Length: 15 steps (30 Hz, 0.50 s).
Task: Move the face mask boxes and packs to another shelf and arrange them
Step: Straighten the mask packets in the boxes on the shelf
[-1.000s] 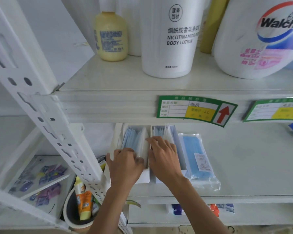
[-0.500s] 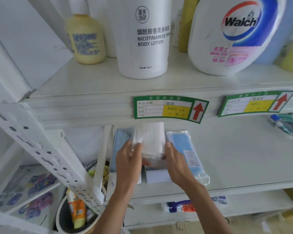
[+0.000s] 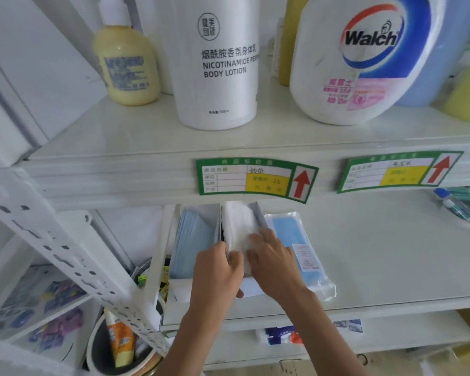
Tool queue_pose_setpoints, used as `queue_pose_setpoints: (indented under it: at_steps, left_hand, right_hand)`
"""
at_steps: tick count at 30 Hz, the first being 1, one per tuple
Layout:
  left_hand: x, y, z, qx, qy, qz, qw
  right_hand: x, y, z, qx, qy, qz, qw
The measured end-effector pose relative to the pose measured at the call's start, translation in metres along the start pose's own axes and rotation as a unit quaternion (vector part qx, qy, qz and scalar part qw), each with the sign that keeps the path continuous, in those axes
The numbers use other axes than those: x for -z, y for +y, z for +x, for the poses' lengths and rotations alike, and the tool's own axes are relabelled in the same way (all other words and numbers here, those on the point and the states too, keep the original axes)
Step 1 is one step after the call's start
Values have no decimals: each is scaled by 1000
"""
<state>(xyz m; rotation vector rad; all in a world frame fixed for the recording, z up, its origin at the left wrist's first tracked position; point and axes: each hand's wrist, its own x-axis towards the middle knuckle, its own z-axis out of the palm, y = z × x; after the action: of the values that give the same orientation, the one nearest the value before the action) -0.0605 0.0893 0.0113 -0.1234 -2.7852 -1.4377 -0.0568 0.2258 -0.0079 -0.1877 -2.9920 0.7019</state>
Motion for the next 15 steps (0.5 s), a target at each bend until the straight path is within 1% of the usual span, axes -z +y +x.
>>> queue_pose_setpoints:
  at_steps: [1,2,3,5,7,8,10,13,15]
  left_hand:
    - [0,1,2,-8,1,7,1000]
    - [0,2,4,-15,-1,9,1000]
    - [0,4,7,-20,-9,9,1000]
    - [-3,12,15,-29,-23,27,999]
    - [-11,21,23,-52,-13,75,996]
    - [-16,25,26,-70,-4,123,990]
    - [-29,30,27,-104,4,231,967]
    - [-43,28,18,-137,-16,314,939]
    - [-48,22,15,-148,-36,358,921]
  right_hand:
    - [0,0,1,13,-7,-16,1000]
    - [0,0,2,17,-6,-7,1000]
    - [1,1,3,14,3,25,1000]
    - [-1,7,4,8,67,117,991]
    - [-5,13,0,12,144,187,972]
    - [-6,16,-2,11,175,215,961]
    - [-8,23,-6,-4,210,272,939]
    - [-5,31,-8,-35,217,369,903]
    - [1,34,-8,-50,216,408,886]
